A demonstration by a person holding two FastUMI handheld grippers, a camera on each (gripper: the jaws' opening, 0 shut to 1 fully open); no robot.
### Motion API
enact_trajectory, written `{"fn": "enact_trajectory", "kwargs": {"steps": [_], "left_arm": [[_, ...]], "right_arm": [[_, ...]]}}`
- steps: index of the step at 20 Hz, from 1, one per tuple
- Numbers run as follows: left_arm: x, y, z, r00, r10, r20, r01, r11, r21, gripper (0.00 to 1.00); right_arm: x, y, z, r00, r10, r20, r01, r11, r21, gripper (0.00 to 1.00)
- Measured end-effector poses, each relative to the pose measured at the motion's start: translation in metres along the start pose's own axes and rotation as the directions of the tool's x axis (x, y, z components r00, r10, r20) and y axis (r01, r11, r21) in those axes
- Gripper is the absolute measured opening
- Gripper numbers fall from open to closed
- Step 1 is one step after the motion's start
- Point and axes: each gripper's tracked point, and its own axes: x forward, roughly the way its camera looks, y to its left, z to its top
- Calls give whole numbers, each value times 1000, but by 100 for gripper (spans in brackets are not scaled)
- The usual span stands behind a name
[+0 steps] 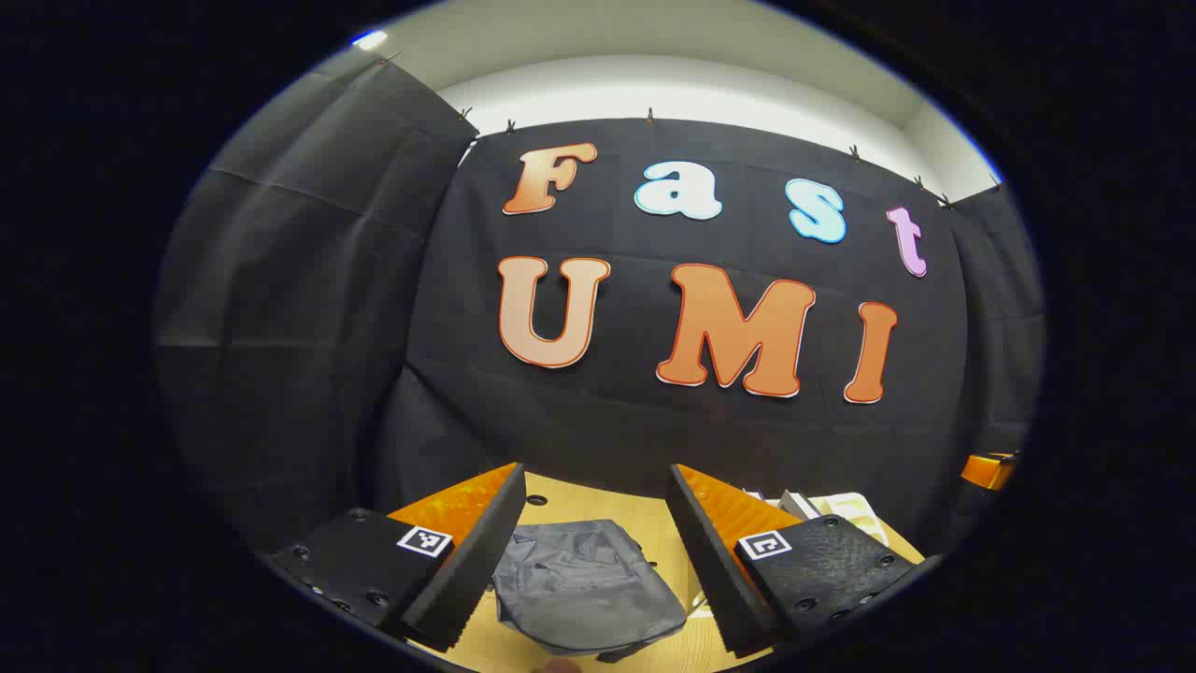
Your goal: Open the schoolbag, grab two books from the bookshelf and put them into the schoolbag.
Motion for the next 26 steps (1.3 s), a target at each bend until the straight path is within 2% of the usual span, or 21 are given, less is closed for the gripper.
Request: {"fn": "enact_trajectory", "kwargs": {"steps": [1,2,3,7,13,18,21,24,25,26], "left_arm": [[3,-3,0,1000,-5,-1,5,1000,0,95],[2,-5,-4,1000,-14,-12,14,1000,1,95],[2,-10,-6,999,-30,-18,30,1000,2,95],[1,-16,-4,998,-59,-10,59,998,28,95],[6,-21,-15,995,-90,-50,90,996,-3,95],[4,-7,-11,997,-62,-34,63,997,37,95],[0,6,-27,997,-53,-53,54,998,33,95],[-2,15,-63,993,-60,-100,72,990,118,95],[-4,21,-80,991,-55,-118,75,983,169,95],[-5,26,-98,989,-53,-140,84,970,227,95]], "right_arm": [[0,-3,2,1000,-12,10,12,1000,-11,95],[1,-6,2,1000,-23,12,23,1000,-10,100],[2,-5,0,1000,-25,7,25,1000,3,95],[1,-2,-11,999,-29,-24,29,1000,8,95],[-2,-8,-1,999,-48,0,48,998,-31,95],[8,-4,2,999,-40,9,40,999,-27,95],[11,2,-3,1000,-28,1,28,999,-39,95],[15,0,-15,999,-33,-32,31,998,-63,95],[15,0,-19,999,-33,-43,30,998,-56,100],[16,1,-22,998,-32,-49,30,999,-45,96]]}}
